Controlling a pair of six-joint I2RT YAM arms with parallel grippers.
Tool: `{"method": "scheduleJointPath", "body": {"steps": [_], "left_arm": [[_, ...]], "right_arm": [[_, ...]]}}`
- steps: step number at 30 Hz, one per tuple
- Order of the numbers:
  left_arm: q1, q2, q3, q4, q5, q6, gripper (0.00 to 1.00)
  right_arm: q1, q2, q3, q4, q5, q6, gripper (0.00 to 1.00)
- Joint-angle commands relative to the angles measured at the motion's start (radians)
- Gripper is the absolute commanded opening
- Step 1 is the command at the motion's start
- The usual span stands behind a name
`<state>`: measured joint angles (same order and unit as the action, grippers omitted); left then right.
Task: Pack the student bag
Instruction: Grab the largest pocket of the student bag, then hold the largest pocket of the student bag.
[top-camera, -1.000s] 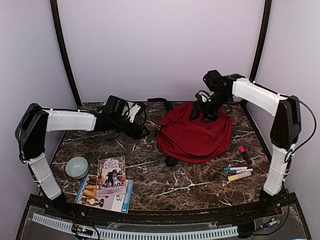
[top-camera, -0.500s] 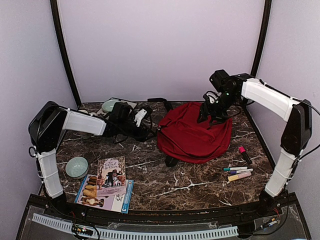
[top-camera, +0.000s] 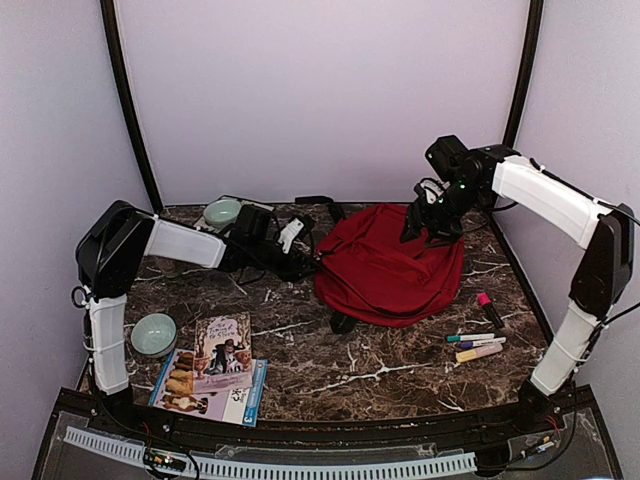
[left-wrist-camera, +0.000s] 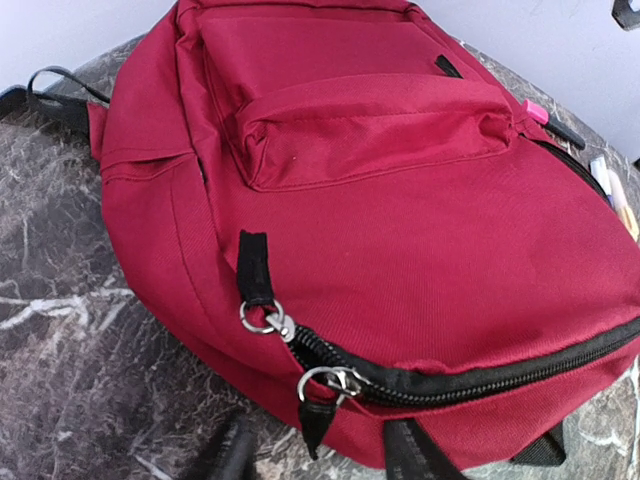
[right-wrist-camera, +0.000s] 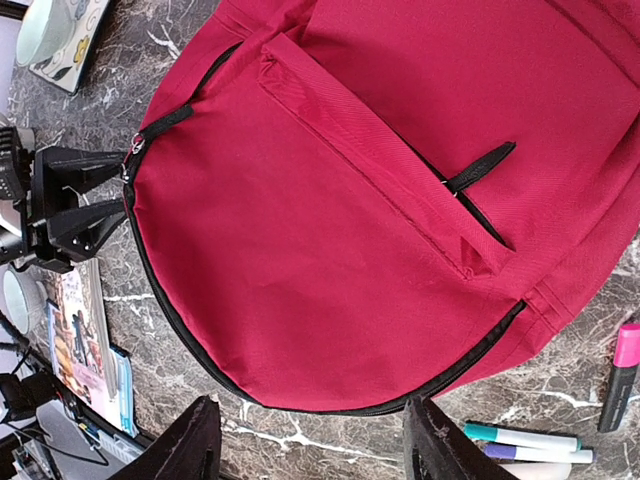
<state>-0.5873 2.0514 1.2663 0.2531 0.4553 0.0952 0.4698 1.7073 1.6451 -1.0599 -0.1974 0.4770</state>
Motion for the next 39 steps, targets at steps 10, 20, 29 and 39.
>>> {"method": "scheduleJointPath", "body": {"steps": [10,20,29,39], "left_arm": [[-0.022,0.034,0.097,-0.083,-0.024,-0.041,0.0],[-0.072,-0.16,-0.03,-0.16,-0.056,-0.07,0.0],[-0.09,-0.273,-0.088,-0.266,-0.142,-0.071,0.0],[-0.095,-0.312,-0.091,-0.299,-0.185,-0.112,0.0]], "right_arm": [[-0.005,-0.035,-0.021,-0.015,0.045,0.004,0.63],[-0.005,-0.031,-0.06,0.084,0.031,0.039,0.62],[0.047,0.127,0.057,0.156,-0.104,0.029,0.62],[0.113,0.431,0.411,0.117,-0.176,0.04,0.62]]}}
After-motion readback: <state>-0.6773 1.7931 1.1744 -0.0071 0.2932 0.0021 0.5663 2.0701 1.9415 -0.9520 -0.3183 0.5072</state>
